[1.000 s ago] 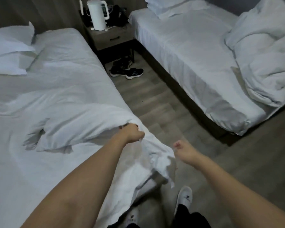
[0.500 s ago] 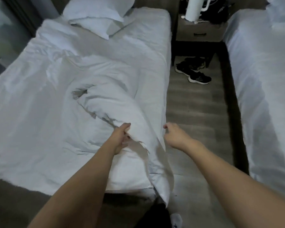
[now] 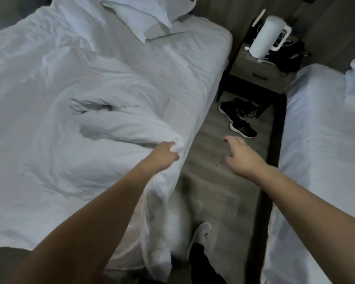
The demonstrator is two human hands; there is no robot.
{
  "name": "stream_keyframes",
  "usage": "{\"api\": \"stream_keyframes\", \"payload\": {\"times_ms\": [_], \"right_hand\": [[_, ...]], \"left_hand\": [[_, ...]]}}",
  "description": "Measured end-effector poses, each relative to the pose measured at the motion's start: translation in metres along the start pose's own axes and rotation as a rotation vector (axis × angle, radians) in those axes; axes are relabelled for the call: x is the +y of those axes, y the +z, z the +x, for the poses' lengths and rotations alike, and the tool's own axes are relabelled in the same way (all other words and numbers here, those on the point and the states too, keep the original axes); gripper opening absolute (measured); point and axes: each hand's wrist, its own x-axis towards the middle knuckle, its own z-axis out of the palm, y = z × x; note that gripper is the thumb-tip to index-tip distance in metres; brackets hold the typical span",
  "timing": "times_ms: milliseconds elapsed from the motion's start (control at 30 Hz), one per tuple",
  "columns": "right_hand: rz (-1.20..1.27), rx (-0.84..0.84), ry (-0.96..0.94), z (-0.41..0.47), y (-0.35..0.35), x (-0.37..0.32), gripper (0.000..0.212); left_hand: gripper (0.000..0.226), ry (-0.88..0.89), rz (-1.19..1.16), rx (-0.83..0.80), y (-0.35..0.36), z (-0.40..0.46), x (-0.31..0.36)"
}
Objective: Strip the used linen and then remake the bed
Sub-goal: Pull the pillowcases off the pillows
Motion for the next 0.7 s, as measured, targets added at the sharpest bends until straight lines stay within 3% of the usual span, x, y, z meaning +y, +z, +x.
{"api": "stream_keyframes", "payload": {"times_ms": [100,167,200,267,467,700], "right_hand": [[-0.018,0.006,-0.069,0.050,-0.022,0.012,0.053],[-0.030,-0.052,-0.157,0.079,-0.026,0.011,0.053],[-0.040,-0.097,-0.201,0.091,-0.025,0.009,0.054],[-0.034,-0.178,-0.259,0.117,-0.017,0.004,0.054],[0.155,-0.439,-0.106,0.186,0.022,-0.019,0.053],[0.121,-0.529,-0.052,0.286,0.034,0.004,0.062]], "left_hand": [[0.037,0.016,0.631,-0.549,0.062,-0.005,-0.006],[0.042,-0.180,0.802,-0.768,0.088,-0.003,-0.018],[0.041,-0.328,0.762,-0.781,0.092,-0.001,-0.026],[0.039,-0.527,0.555,-0.628,0.085,0.004,-0.039],[0.077,-0.622,0.180,-0.002,0.017,0.028,-0.068],[0.073,-0.613,0.225,0.023,0.034,0.146,-0.064]]}}
